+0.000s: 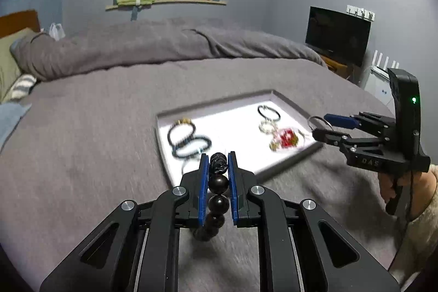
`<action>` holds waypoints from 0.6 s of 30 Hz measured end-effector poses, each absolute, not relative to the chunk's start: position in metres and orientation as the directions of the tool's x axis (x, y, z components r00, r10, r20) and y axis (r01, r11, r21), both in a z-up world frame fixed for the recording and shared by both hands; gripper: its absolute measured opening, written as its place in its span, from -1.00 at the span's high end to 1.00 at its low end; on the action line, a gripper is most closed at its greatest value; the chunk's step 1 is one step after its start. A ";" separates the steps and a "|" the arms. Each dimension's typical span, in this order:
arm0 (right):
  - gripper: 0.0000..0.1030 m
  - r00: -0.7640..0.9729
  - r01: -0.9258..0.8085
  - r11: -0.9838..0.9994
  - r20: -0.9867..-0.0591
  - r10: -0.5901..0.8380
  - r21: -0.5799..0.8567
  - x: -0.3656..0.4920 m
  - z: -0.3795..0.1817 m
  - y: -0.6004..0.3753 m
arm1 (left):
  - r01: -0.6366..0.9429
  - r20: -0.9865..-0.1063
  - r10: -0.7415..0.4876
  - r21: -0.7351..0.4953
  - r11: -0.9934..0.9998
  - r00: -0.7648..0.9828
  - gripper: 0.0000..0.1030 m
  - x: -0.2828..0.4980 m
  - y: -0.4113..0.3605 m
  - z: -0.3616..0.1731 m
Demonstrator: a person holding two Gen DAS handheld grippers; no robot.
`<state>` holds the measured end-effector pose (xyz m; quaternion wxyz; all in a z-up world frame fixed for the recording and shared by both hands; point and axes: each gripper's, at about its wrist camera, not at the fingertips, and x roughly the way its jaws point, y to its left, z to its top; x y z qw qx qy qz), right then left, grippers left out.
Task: Organize jewelry
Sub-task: 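Carry the wooden bracelet over the tray with the left tool while the right tool grasps the silver hoop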
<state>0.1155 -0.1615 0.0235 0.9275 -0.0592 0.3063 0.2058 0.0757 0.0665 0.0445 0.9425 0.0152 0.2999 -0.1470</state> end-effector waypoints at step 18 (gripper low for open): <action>0.04 0.659 -0.395 0.918 -0.705 0.263 -0.026 0.238 -0.001 -0.127 | 0.283 -0.644 -0.342 -0.198 0.939 0.684 0.71 0.240 0.040 0.002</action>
